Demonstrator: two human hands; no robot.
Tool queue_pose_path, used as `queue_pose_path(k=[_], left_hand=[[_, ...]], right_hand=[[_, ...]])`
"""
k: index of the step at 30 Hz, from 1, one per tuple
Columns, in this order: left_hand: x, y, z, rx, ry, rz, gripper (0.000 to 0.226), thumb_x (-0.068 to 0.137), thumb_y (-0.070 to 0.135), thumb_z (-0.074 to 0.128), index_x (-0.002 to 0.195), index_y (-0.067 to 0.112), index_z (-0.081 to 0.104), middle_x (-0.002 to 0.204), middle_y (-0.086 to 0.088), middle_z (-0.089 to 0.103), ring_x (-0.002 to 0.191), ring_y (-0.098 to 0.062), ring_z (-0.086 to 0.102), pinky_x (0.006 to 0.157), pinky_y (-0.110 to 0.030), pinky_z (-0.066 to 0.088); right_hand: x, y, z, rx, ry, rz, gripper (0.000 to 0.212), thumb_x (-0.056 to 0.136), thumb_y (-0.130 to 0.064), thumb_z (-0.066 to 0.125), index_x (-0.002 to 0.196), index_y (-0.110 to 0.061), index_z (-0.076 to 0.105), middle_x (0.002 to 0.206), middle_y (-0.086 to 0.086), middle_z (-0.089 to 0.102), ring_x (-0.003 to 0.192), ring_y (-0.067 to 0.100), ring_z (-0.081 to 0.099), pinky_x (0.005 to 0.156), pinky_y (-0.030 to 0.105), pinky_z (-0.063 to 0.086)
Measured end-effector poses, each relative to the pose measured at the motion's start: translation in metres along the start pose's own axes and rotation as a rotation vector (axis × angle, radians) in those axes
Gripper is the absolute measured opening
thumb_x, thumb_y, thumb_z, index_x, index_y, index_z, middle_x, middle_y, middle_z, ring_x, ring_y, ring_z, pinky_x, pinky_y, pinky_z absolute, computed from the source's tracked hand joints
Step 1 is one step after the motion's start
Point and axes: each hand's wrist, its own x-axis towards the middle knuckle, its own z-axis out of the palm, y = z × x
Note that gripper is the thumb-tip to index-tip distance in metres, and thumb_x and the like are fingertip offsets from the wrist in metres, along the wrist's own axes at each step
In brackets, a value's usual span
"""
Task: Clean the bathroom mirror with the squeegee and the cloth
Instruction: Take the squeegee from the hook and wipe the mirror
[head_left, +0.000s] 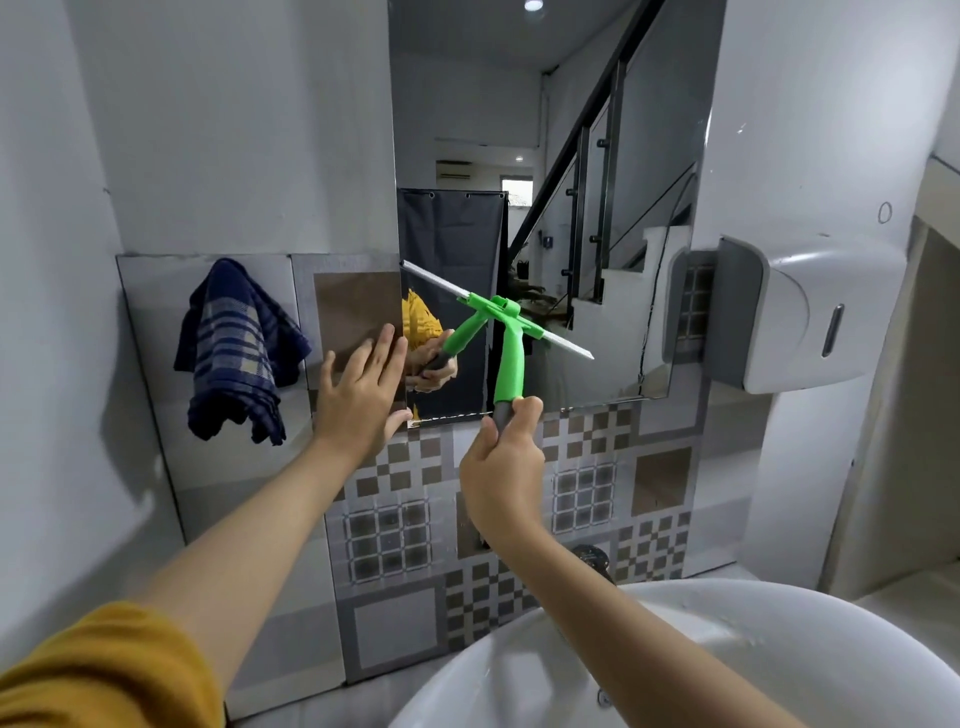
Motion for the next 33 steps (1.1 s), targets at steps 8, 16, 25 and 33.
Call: queue_pose_path(k=[8,16,25,33], left_hand=[[-0.005,0.000,0.007,-0.040,0.007,-0.010,0.091,0.067,0.043,0.076,0.141,0.011,0.034,0.148,-0.014,0.035,0.129,-0.030,0.042,0.097,-0.058,0.035],[-0.017,0.007,0.014,-0.053,-0.052,-0.073,0.081,0.075,0.043,0.068,0.142,0.012,0.033,0.152,-0.011,0.026,0.135,-0.028,0.033,0.102,-0.060,0.028],[-0.019,0.015,0.016,-0.066,-0.051,-0.143,0.074,0.079,0.041,0.064,0.140,0.012,0.034,0.154,-0.008,0.022,0.139,-0.026,0.026,0.107,-0.059,0.018],[-0.019,0.028,0.010,-0.009,-0.080,-0.201,0.080,0.082,0.048,0.058,0.146,0.018,0.021,0.154,-0.011,0.020,0.138,-0.030,0.027,0.106,-0.059,0.019]], right_hand=[[0.005,0.036,-0.019,-0.285,-0.003,-0.147,0.023,0.100,-0.018,0.043,0.122,-0.013,0.039,0.067,0.001,0.055,0.051,0.018,0.052,0.041,0.036,0.044],[0.023,0.053,-0.056,-0.533,-0.001,-0.346,0.039,0.096,-0.014,0.052,0.133,-0.005,0.045,0.064,0.006,0.057,0.043,0.019,0.045,0.035,0.018,0.023],[0.050,0.081,-0.083,-0.707,-0.039,-0.526,0.045,0.086,-0.010,0.068,0.128,-0.005,0.052,0.056,0.009,0.052,0.030,0.018,0.039,0.025,0.019,0.027],[0.085,0.108,-0.116,-0.834,-0.074,-0.689,0.065,0.068,0.000,0.081,0.125,-0.007,0.050,0.054,0.010,0.049,0.029,0.014,0.018,0.039,0.007,0.005]])
